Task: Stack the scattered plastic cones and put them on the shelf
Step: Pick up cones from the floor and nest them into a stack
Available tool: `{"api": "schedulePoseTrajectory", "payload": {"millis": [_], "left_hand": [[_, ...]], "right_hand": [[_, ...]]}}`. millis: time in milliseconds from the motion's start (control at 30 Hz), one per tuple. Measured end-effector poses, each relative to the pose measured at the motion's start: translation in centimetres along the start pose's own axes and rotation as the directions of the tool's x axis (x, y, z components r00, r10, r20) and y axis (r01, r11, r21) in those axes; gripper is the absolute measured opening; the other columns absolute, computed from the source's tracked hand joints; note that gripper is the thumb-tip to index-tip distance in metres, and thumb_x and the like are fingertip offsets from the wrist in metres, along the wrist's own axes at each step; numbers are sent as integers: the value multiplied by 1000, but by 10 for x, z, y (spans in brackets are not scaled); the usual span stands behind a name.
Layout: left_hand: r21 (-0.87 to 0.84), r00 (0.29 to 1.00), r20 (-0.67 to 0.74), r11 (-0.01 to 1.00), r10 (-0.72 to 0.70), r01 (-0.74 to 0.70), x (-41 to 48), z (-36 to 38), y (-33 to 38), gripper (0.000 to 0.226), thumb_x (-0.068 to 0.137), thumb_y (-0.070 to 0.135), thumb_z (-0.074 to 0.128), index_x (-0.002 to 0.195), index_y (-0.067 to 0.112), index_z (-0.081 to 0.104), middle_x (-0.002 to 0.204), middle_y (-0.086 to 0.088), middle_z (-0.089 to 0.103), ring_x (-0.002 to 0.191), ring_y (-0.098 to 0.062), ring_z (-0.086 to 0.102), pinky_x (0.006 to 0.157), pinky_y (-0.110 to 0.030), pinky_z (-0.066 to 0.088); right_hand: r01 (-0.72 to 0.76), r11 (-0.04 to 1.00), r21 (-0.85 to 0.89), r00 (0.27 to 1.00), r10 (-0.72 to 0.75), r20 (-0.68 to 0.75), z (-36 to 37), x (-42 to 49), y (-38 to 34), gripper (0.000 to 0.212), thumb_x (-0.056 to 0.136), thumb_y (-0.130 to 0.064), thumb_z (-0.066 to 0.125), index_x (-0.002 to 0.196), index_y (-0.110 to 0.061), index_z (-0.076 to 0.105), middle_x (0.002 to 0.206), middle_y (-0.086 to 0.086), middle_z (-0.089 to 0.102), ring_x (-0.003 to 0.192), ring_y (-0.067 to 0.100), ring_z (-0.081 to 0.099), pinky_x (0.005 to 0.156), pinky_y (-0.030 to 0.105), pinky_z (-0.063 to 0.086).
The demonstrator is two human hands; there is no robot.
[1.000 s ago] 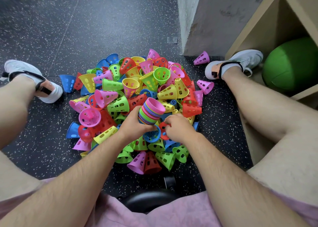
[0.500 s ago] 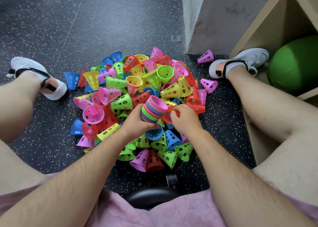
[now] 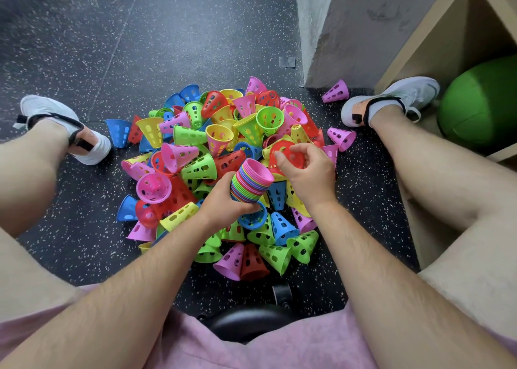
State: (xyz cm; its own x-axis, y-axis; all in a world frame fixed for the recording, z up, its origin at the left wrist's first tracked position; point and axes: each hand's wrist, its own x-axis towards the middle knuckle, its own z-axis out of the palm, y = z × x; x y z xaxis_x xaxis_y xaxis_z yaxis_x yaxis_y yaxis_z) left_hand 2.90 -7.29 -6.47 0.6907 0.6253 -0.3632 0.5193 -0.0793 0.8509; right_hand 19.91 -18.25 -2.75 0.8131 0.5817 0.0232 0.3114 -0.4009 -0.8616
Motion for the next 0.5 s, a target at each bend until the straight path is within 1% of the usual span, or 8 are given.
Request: {"api": "schedulePoseTrajectory", "payload": {"millis": [67,133,200,300,367,400,467,500], "left_hand": [[-1,1000,7,1000,-4,4,-2,0,0,68,72,20,93,125,28,51,107,4,66,93,-9,68,76,-23,54],[2,1000,11,1000,-3,3,-2,-1,0,68,72,19,93,125,28,51,107,4,66,93,-7,68,75,-23,54],[10,1000,14,1000,1,-1,-3,-3,1,68,73,19,93,126,29,51,108,3,66,92,-7,68,75,-21,54],[10,1000,15,1000,1,-1,-2,-4,3,68,73,18,93,125,30,50,107,3,66,91,-6,68,71,-17,53],[4,1000,13,1000,4,-4,-2,-3,4,68,73,17,92,124,29,50,107,3,66,89,-6,68,68,-14,52],[2,1000,11,1000,6,-7,-2,-2,4,68,73,16,93,124,29,50,107,2,65,90,-6,68,68,-13,52],[0,1000,5,1000,14,-14,-3,-2,3,70,72,17,93,124,29,49,107,1,65,92,-9,68,71,-16,54],[1,1000,-1,1000,20,-20,-3,-2,3,70,71,17,93,124,30,49,107,1,65,93,-10,68,72,-17,55]], "right_hand": [[31,999,-20,999,-31,10,-1,0,-2,48,77,-59,76,106,-23,67,103,-9,63,94,8,59,78,23,49],[22,1000,-2,1000,-22,-6,-2,0,-5,52,74,-60,80,108,-24,65,103,-12,60,95,7,58,79,20,47],[10,999,31,1000,-10,-16,-1,2,-8,53,72,-60,82,107,-26,64,104,-13,59,96,8,58,81,24,51],[-10,993,115,1000,8,13,1,1,-11,56,71,-61,81,110,-26,62,102,-10,64,94,10,62,84,35,56],[-45,987,152,997,34,76,2,-1,-14,60,71,-63,79,114,-26,60,103,-10,66,94,7,64,83,35,56],[-62,989,133,992,46,121,3,-3,-15,63,71,-66,77,117,-27,59,106,-10,67,97,6,64,84,33,56],[-76,997,29,970,67,232,5,-6,-14,71,73,-74,69,125,-27,59,116,-11,66,106,4,62,90,31,54],[-75,997,-18,954,77,289,7,-7,-12,74,73,-77,65,128,-27,59,119,-11,66,110,4,61,94,32,53]]}}
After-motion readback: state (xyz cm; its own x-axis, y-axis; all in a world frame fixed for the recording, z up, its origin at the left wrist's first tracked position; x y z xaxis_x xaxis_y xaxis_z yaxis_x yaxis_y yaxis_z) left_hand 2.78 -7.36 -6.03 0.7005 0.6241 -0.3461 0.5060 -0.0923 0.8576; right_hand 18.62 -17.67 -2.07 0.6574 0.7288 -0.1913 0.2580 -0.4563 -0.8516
